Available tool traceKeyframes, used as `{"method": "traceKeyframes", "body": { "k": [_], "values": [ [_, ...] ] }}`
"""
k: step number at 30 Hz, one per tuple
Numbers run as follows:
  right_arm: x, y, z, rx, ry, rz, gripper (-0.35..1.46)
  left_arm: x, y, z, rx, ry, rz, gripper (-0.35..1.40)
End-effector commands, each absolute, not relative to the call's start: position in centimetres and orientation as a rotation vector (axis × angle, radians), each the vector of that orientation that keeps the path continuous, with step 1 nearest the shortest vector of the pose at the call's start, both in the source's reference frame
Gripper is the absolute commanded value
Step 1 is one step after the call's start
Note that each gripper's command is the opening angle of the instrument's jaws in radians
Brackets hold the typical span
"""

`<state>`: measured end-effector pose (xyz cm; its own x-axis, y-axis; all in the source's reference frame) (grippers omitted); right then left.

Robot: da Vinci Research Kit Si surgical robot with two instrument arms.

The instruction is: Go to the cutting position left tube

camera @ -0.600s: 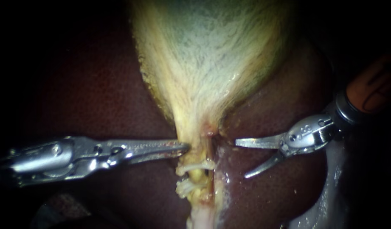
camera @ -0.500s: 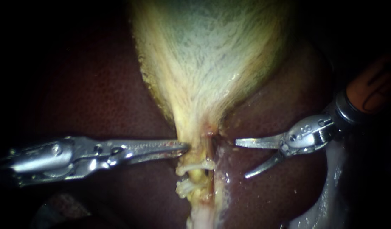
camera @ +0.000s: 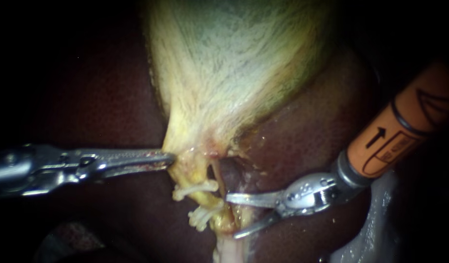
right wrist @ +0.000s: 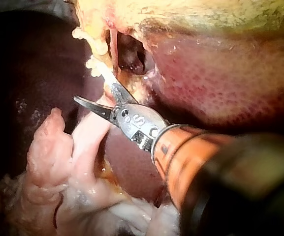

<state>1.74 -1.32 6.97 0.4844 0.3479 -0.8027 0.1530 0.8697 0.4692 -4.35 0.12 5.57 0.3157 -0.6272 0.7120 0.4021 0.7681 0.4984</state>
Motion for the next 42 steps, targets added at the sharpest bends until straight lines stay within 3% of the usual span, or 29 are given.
{"method": "traceKeyframes", "body": {
  "k": [1,23,32,42],
  "values": [
    [1.75,-1.33,6.99,0.531,1.065,0.127,1.42,-4.35,0.12,5.58,0.245,-1.049,-0.688,-0.21],
    [1.99,-1.12,7.37,0.51,1.015,0.141,1.37,-4.38,0.02,5.52,0.243,-1.049,-0.687,-0.21],
    [2.21,-1.42,7.48,0.601,1.044,0.03,1.31,-4.4,0.03,5.52,0.243,-1.049,-0.688,-0.21],
    [2.55,-1.37,7.58,0.62,1.053,-0.014,1.28,-4.44,0.04,5.53,0.247,-1.05,-0.686,-0.21]
  ]
}}
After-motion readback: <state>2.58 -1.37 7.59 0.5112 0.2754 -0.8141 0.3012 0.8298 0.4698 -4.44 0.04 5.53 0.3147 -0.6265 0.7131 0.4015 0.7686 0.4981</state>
